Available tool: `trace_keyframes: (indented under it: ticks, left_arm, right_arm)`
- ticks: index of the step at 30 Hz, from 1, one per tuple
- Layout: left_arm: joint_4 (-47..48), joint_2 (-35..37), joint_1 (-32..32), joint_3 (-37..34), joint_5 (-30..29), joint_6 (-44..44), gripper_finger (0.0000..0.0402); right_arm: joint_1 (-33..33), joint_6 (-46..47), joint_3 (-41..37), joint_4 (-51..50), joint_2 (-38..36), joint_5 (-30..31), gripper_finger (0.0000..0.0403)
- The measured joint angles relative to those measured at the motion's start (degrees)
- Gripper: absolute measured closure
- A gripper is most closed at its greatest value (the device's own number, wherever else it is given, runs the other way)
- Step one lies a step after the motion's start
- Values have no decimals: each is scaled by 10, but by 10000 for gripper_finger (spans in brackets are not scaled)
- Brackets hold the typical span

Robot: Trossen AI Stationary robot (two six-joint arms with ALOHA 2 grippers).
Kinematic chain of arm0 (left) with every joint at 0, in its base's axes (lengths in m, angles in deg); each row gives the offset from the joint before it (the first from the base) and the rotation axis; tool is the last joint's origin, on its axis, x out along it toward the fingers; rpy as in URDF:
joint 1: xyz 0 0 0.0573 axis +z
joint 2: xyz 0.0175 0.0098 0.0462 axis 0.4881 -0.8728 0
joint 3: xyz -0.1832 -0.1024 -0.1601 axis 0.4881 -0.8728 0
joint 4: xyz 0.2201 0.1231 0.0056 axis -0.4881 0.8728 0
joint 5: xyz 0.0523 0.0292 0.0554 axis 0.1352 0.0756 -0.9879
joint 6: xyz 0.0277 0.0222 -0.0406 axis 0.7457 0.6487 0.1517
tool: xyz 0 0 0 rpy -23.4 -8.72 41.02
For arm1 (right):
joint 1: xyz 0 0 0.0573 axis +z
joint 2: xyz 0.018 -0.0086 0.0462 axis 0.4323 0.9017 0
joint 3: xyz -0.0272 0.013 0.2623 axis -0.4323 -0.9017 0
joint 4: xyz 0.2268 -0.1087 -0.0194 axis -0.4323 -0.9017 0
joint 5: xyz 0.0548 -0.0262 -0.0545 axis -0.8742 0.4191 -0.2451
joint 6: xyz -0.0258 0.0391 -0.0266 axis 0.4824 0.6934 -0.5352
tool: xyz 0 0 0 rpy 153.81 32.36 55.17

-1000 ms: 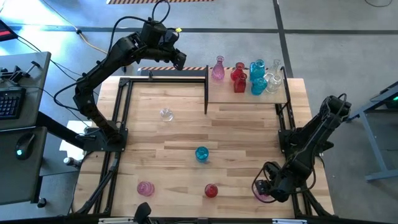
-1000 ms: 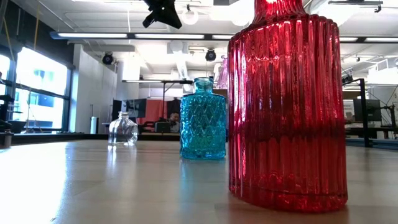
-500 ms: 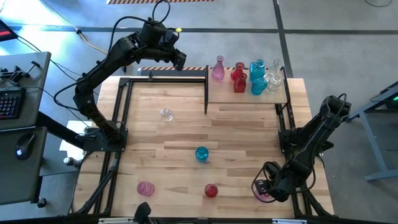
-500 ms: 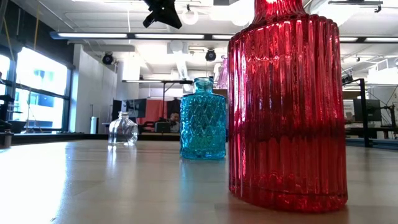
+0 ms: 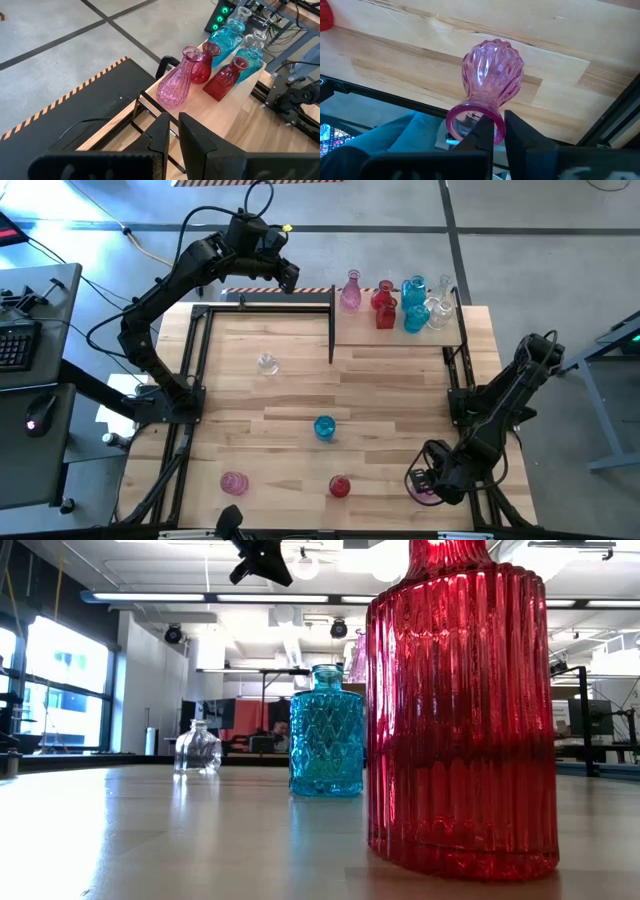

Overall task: Sort vases onto shelf
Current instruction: Put the right pink vase on the shelf aligned with the pink vase

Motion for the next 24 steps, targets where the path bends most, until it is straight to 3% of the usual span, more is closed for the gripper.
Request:
trace_keyframes:
  ticks: [12, 24]
  left_arm:
    - [0, 0, 0, 0, 2, 5, 371]
    - [2, 0, 0, 0, 9, 1, 371]
  right_arm:
    - [-10, -5, 9, 5, 0, 2, 402]
    - [-47, -59, 104, -135, 0, 2, 403]
